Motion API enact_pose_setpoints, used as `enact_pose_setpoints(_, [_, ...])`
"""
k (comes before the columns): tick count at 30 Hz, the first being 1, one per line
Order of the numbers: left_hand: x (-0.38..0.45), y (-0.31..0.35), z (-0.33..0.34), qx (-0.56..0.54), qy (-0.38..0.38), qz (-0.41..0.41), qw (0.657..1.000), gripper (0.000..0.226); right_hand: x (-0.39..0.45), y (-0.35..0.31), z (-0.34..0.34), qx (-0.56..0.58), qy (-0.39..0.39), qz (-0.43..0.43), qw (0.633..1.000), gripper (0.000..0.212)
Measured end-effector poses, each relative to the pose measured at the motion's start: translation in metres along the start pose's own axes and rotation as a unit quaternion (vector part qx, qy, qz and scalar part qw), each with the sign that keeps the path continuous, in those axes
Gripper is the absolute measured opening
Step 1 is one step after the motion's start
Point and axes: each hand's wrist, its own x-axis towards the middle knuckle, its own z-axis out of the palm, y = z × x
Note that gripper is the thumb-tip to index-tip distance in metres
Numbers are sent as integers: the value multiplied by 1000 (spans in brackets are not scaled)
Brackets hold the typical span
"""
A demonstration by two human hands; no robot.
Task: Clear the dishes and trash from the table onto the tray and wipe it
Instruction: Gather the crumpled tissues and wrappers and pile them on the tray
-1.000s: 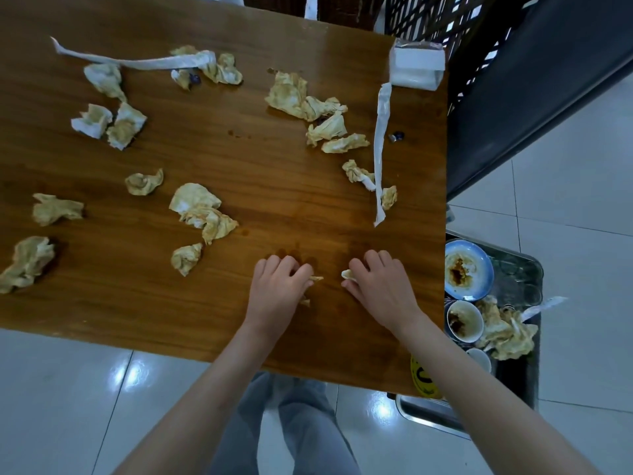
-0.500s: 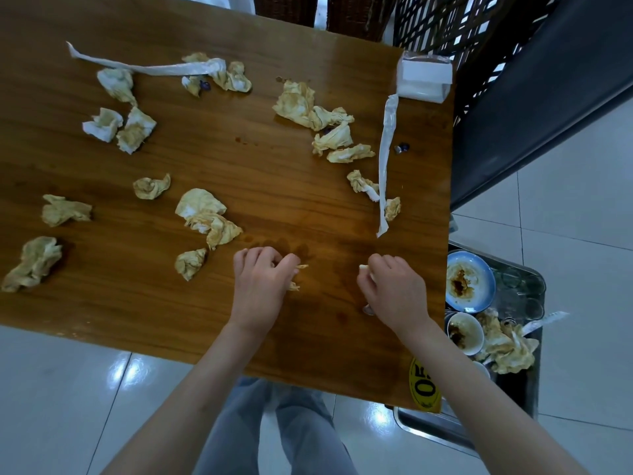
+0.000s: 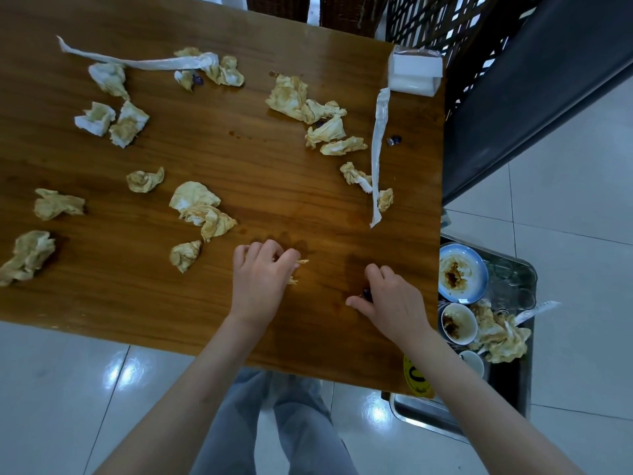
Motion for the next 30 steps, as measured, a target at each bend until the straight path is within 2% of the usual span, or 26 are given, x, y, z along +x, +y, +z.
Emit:
enact_pose_setpoints(8, [-5, 3, -1, 1, 2, -8, 1000, 11, -2, -5, -2, 9, -29, 8, 999, 33])
enact_pose_setpoints(11, [-7, 1, 0, -8, -20, -13, 1000, 13, -1, -6, -3, 32, -28, -7, 999, 28])
enact_pose_setpoints(13, [-11, 0, 1, -7, -53, -34, 998, 20, 0, -9, -3, 42, -15, -18, 999, 25])
enact_pose_setpoints(17, [-17, -3, 2, 32, -102, -134, 985, 44, 6, -15, -7, 62, 25, -27, 997, 25])
enact_pose_setpoints(22, [-17, -4, -1, -22, -105, -136, 985, 32, 18, -24, -14, 78, 65, -26, 994, 26])
enact_pose_setpoints(26, [-7, -10, -13, -62, -68, -140, 986, 31, 32, -35, -18, 83, 67, -27, 994, 13])
enact_pose_setpoints(30, [8, -36, -27, -69, 2, -126, 990, 28, 52, -49, -18, 91, 57, -43, 993, 24])
